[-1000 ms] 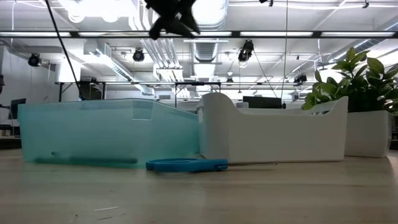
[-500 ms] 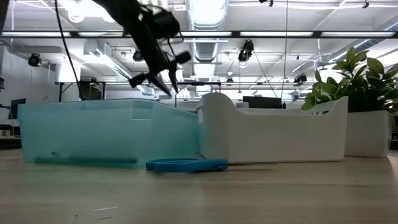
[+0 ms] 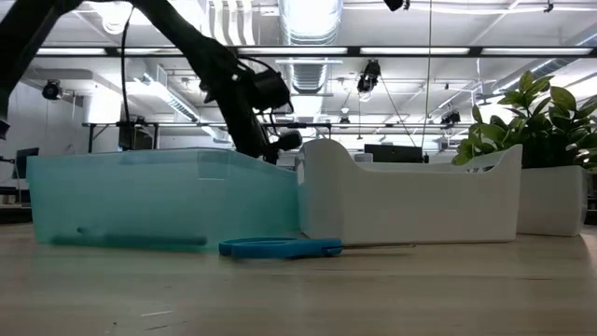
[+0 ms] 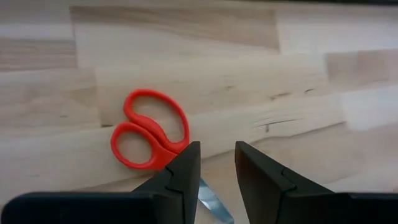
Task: Pick & Place Paint Supplies
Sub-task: Put the red scissors into the white bin
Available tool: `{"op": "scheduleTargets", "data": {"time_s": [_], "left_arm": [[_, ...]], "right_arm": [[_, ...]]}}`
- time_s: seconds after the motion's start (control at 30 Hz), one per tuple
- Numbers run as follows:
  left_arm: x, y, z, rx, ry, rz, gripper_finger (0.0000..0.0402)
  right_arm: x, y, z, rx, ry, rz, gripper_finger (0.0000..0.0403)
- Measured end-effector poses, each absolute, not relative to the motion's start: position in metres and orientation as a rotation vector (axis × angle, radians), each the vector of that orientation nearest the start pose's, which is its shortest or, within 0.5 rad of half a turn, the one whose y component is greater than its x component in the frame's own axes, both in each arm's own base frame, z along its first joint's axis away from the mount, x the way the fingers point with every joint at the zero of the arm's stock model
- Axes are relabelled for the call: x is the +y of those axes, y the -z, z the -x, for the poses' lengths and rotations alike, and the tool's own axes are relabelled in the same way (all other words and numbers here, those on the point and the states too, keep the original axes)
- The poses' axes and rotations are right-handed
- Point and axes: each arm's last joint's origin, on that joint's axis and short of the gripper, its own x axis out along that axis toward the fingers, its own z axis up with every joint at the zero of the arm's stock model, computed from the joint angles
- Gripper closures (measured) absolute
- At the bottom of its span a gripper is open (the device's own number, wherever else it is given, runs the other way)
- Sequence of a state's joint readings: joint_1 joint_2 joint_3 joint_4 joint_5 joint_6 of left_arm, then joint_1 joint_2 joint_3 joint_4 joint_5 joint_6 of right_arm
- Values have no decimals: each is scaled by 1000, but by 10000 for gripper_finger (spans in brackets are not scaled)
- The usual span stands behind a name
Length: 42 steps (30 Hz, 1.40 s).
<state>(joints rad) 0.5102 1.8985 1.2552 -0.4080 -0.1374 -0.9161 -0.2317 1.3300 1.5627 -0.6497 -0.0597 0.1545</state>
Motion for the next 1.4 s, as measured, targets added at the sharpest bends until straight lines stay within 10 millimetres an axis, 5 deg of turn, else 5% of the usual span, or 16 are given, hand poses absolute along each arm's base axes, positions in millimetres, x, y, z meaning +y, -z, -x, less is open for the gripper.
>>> {"op": "scheduleTargets", "data": {"time_s": [0.57, 1.4], "left_arm": [[202, -132, -345, 814, -1048, 992, 291], [204, -141, -347, 776, -1060, 973, 291]], "right_arm": [[-60, -427, -263, 423, 208, -239, 198], [-60, -431, -259, 406, 210, -234, 198]]}}
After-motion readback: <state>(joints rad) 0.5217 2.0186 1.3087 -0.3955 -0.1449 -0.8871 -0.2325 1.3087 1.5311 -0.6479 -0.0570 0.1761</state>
